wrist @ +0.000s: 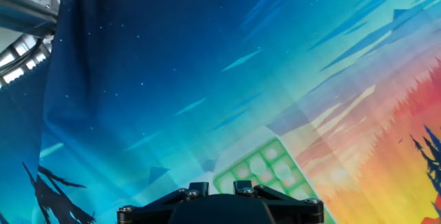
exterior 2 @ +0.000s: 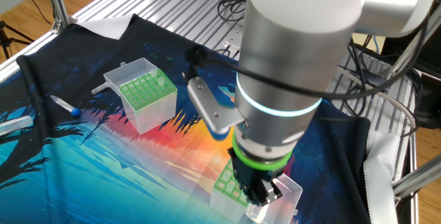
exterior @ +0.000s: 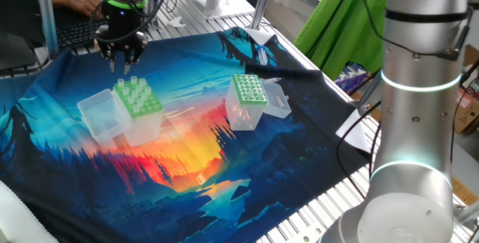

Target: Transfer all large pipette tips from one holder to another

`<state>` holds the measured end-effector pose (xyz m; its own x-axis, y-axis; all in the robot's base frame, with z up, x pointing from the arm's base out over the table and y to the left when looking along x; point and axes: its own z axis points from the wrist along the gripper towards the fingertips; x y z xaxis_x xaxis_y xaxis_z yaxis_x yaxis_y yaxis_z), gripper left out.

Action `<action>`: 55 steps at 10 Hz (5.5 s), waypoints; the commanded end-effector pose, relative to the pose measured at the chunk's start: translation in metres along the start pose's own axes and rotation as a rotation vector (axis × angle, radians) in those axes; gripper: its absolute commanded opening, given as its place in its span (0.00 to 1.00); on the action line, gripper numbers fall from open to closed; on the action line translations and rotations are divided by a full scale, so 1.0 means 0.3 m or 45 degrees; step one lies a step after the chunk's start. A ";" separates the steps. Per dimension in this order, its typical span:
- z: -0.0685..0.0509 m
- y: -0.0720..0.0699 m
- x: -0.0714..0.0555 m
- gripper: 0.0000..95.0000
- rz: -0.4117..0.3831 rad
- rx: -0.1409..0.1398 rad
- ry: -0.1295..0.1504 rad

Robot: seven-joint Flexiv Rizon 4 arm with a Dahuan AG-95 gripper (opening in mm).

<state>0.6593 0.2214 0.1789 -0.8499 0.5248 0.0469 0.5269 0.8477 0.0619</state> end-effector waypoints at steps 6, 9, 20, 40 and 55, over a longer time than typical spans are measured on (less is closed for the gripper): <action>0.071 -0.004 -0.012 0.40 -0.132 0.037 -0.014; 0.078 -0.011 -0.002 0.40 -0.192 0.062 -0.024; 0.103 -0.032 0.026 0.20 -0.215 0.064 -0.033; -0.059 -0.009 0.007 0.00 -0.205 0.020 -0.047; -0.171 -0.030 -0.065 0.00 -0.208 -0.043 -0.018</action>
<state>0.6736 0.2005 0.2294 -0.9253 0.3783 0.0273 0.3790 0.9192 0.1070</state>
